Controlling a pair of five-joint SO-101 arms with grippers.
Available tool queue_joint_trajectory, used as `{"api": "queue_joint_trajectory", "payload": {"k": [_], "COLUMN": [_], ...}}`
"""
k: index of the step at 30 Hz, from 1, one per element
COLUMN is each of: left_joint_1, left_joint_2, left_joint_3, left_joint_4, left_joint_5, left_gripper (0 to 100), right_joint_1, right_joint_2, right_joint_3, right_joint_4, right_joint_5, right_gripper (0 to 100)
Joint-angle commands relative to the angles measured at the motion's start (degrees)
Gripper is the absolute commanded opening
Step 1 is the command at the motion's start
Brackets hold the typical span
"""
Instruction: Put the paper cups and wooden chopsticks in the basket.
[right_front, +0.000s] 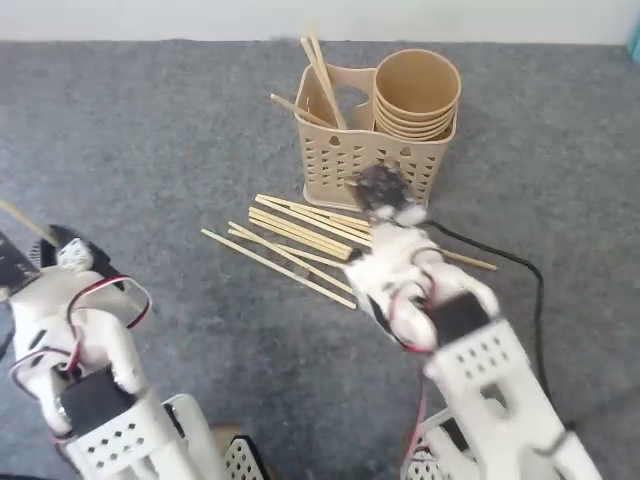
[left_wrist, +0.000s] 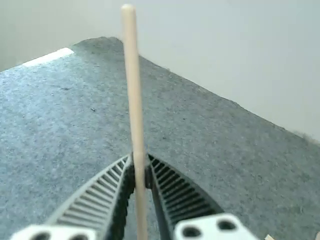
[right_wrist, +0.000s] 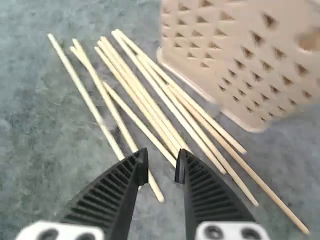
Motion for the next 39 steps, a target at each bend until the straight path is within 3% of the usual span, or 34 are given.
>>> {"api": "queue_joint_trajectory", "payload": {"k": [1,11,16,26,31,35,39], "left_joint_1": [-0.97,-5.01,-8.09,-12.57,-12.57,-12.48,-12.48], "left_joint_2": [-0.35,19.78,32.79,54.15,60.57,62.15,61.98], "left_joint_3": [-0.57,-10.68,-19.21,-34.68,-37.23,-37.14,-37.14], "left_joint_4": [-2.64,-4.92,-4.92,-4.92,-5.01,-6.51,-6.68], "left_joint_5": [1.67,1.76,4.04,5.89,6.33,6.33,6.33], "left_gripper": [1,1,1,1,1,1,1], "right_joint_1": [-3.38,-6.99,-9.19,-12.97,-11.12,-9.45,-9.01], "right_joint_2": [11.91,40.57,50.77,57.36,60.26,63.78,65.98], "right_joint_3": [-7.38,-24.18,-30.86,-37.36,-38.86,-40.97,-42.99], "right_joint_4": [-3.3,-4.53,-4.53,-3.03,-3.38,-3.38,-2.95], "right_joint_5": [-1.14,-0.44,1.23,1.05,1.05,1.05,1.05], "right_gripper": [11.2,11.6,19.7,20.2,20.2,15.6,4.3]}}
